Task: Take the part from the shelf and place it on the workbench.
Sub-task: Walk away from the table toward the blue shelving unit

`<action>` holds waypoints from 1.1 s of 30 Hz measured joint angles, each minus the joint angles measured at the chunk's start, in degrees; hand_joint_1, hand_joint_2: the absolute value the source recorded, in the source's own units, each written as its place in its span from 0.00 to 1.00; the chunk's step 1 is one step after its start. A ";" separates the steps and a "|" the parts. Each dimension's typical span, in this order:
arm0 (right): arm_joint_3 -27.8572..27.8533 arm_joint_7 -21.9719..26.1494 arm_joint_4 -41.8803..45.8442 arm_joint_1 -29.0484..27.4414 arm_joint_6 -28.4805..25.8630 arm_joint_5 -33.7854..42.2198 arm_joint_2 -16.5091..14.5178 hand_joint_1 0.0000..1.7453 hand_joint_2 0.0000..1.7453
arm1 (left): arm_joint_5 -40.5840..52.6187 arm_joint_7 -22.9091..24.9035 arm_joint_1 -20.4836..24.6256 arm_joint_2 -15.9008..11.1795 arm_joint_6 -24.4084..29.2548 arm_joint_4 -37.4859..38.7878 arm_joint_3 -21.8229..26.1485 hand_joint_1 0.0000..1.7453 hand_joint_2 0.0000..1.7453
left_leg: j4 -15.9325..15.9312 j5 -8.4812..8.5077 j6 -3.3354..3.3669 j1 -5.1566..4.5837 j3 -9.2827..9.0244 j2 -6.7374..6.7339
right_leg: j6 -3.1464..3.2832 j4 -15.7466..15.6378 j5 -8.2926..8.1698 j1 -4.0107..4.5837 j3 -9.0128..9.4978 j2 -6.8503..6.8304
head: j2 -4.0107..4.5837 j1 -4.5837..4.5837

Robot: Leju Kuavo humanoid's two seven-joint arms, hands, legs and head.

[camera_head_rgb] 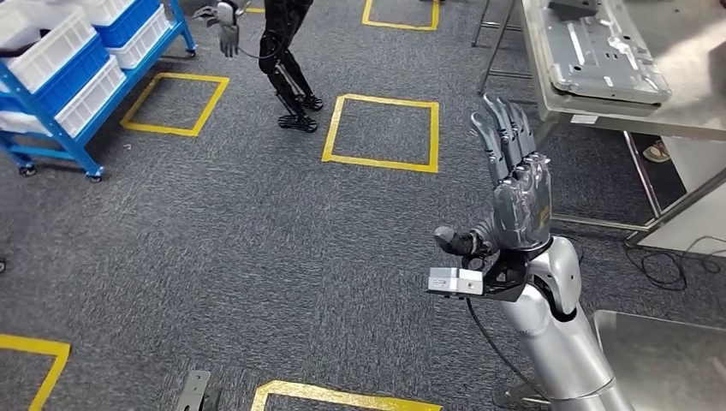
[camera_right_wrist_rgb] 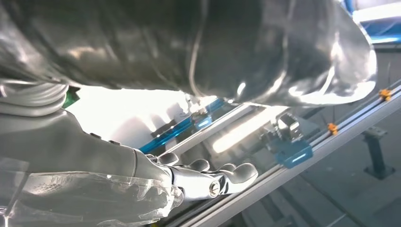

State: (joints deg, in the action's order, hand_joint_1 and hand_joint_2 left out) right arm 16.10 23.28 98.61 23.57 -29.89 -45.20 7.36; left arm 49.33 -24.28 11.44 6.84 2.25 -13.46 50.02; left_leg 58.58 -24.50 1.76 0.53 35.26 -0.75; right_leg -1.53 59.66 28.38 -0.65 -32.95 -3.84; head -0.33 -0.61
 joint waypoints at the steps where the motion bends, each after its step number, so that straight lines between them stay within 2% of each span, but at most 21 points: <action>1: 0.01 0.00 0.02 -0.06 -0.02 0.00 0.03 0.00 0.00 | 0.01 -0.01 0.06 -0.02 0.01 0.00 0.00 0.00 0.00 | -0.21 0.15 0.34 0.06 -0.10 0.39 | -0.18 2.17 1.44 -0.12 -0.94 1.04 | 0.00 0.02; 3: -0.01 -0.01 0.05 -0.41 -0.05 0.00 0.08 0.00 0.00 | 0.03 -0.02 0.19 -0.05 0.01 0.00 0.01 0.00 0.00 | -0.29 0.22 0.73 -0.01 -0.11 1.18 | -0.26 9.28 5.06 -0.19 -4.37 3.02 | 0.00 0.03; 4: -0.01 -0.02 0.04 -0.67 -0.05 0.00 0.10 0.00 0.00 | 0.03 -0.02 0.20 -0.07 0.01 0.00 0.01 0.00 0.00 | -0.27 0.20 0.82 -0.11 -0.10 1.67 | -0.25 12.70 6.24 -0.18 -6.15 3.42 | 0.00 0.02; 5: -0.01 -0.02 0.04 -0.90 -0.05 0.00 0.11 0.00 0.00 | 0.04 -0.01 0.17 -0.08 0.01 0.00 0.01 0.00 0.00 | -0.24 0.18 0.86 -0.21 -0.12 2.19 | -0.20 14.50 6.34 -0.17 -7.22 3.57 | 0.00 0.01; 6: -0.01 -0.02 0.04 -1.05 -0.05 0.00 0.11 0.00 0.00 | 0.04 -0.01 0.13 -0.08 0.01 0.00 0.01 0.00 0.00 | -0.20 0.17 0.87 -0.28 -0.15 2.75 | -0.09 14.18 5.29 -0.16 -7.31 3.68 | 0.00 0.01; 7: 0.00 -0.02 0.05 -1.12 -0.07 0.00 0.11 0.00 0.00 | 0.06 0.00 0.11 -0.08 -0.01 0.00 0.01 0.00 0.00 | -0.15 0.16 0.85 -0.32 -0.20 3.34 | 0.09 11.73 3.32 -0.16 -6.36 3.91 | 0.00 0.01; 9: -0.01 -0.01 0.09 -1.11 -0.11 0.00 0.11 0.00 0.00 | 0.09 0.00 0.18 -0.04 -0.03 0.00 -0.01 0.00 0.00 | 0.02 0.08 0.68 -0.39 -0.21 4.41 | 0.60 4.17 -0.57 -0.16 -3.05 5.61 | 0.00 0.02; 11: -0.02 0.00 0.13 -1.08 -0.16 -0.01 0.11 0.00 0.00 | 0.11 0.05 0.30 0.01 -0.03 0.00 -0.03 0.00 0.00 | 0.19 0.12 0.23 -0.31 0.10 5.30 | 0.94 -0.09 -1.79 -0.07 -1.22 7.17 | 0.00 0.02; 13: -0.01 0.00 0.14 -1.03 -0.18 -0.05 0.11 0.00 0.00 | 0.11 0.10 0.28 0.01 -0.01 0.00 -0.03 0.00 0.00 | 0.12 0.31 -0.49 -0.11 0.37 6.19 | 1.21 -0.71 -1.73 0.03 -0.97 6.84 | 0.00 0.01; 14: -0.01 0.00 0.14 -0.99 -0.18 -0.08 0.11 0.00 0.00 | 0.11 0.11 0.23 -0.01 0.02 0.00 -0.03 0.00 0.00 | 0.29 0.19 -0.79 -0.07 0.47 5.94 | 1.47 -1.01 -1.85 -0.01 -0.74 6.31 | 0.00 0.00; 16: 0.01 0.00 0.14 -0.86 -0.16 -0.12 0.11 0.00 0.00 | 0.12 0.11 0.26 -0.05 0.07 0.00 -0.04 0.00 0.00 | 2.77 -1.46 -1.27 -0.14 1.56 3.94 | 2.19 -1.65 -2.06 -0.18 -0.18 5.13 | 0.00 -0.04; 17: 0.01 -0.01 0.14 -0.82 -0.15 -0.14 0.11 0.00 0.00 | 0.14 0.12 0.32 -0.04 0.09 0.00 -0.04 0.00 0.00 | 5.62 -3.05 -1.41 -0.07 2.85 2.65 | 2.45 -1.79 -2.08 -0.11 0.00 4.50 | 0.00 -0.05; 19: 0.01 -0.01 0.14 -0.82 -0.13 -0.16 0.11 0.00 0.00 | 0.17 0.15 0.42 0.00 0.09 0.00 -0.05 0.00 0.00 | 12.93 -6.26 -1.75 0.14 6.36 1.56 | 2.75 -1.75 -1.97 0.05 0.03 3.29 | 0.00 -0.06; 21: 0.01 0.01 0.14 -0.85 -0.12 -0.17 0.11 0.00 0.00 | 0.18 0.18 0.35 0.01 0.10 0.00 -0.05 0.00 0.00 | 15.65 -6.39 -1.94 0.24 7.69 1.26 | 2.70 -1.63 -1.83 0.10 0.01 2.18 | 0.00 -0.07; 23: 0.01 0.01 0.14 -0.83 -0.12 -0.17 0.11 0.00 0.00 | 0.17 0.20 0.32 -0.03 0.16 0.00 -0.05 0.00 0.00 | 9.75 -2.95 -1.83 0.23 4.56 0.51 | 2.45 -1.39 -1.55 0.10 0.13 1.20 | 0.00 -0.07; 25: 0.01 0.00 0.15 -0.79 -0.12 -0.18 0.12 0.00 0.00 | 0.17 0.20 0.47 -0.08 0.23 0.00 -0.05 0.00 0.00 | 2.76 -0.73 -1.37 -0.16 0.88 -0.95 | 1.98 -1.06 -1.16 0.34 0.16 0.34 | 0.00 -0.04; 27: 0.01 0.01 0.15 -0.77 -0.12 -0.19 0.13 0.00 0.00 | 0.18 0.20 0.54 -0.09 0.24 0.00 -0.07 0.00 0.00 | 0.59 -0.68 -0.78 -0.53 -0.04 -1.34 | 1.45 -0.91 -0.94 0.59 0.13 -0.36 | 0.00 -0.02; 28: 0.01 0.02 0.15 -0.76 -0.12 -0.19 0.11 0.00 0.00 | 0.18 0.20 0.49 -0.10 0.24 0.00 -0.07 0.00 0.00 | 0.47 -0.53 -0.43 -0.55 0.05 -0.83 | 1.17 -0.95 -0.90 0.59 0.21 -0.73 | 0.00 -0.01; 29: 0.01 0.02 0.16 -0.76 -0.12 -0.19 0.10 0.00 0.00 | 0.18 0.20 0.41 -0.11 0.23 0.00 -0.08 0.00 0.00 | 0.26 -0.40 -0.11 -0.51 -0.02 -0.40 | 0.84 -0.85 -0.70 0.49 0.29 -0.64 | 0.00 -0.03; 31: 0.01 0.02 0.22 -0.77 -0.15 -0.21 0.10 0.00 0.00 | 0.17 0.19 0.39 -0.14 0.23 0.00 -0.08 0.00 0.00 | -0.22 -0.07 0.59 -0.36 -0.26 0.38 | 0.30 1.27 0.96 0.21 -0.49 1.02 | 0.00 -0.02; 33: 0.01 0.02 0.27 -0.91 -0.20 -0.22 0.13 0.00 0.00 | 0.15 0.18 0.49 -0.16 0.22 0.00 -0.09 0.00 0.00 | -0.38 0.08 0.97 -0.32 -0.33 1.09 | 0.09 7.54 4.40 0.04 -3.50 3.06 | 0.00 -0.01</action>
State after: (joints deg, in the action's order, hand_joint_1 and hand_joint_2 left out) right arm 16.11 23.29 98.88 22.65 -30.09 -45.42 7.49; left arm 49.47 -24.10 11.94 6.68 2.47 -13.46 49.93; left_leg 58.20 -24.42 2.73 0.21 34.93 0.35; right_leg -1.45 67.21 32.77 -0.61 -36.45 -0.79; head -0.33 -0.61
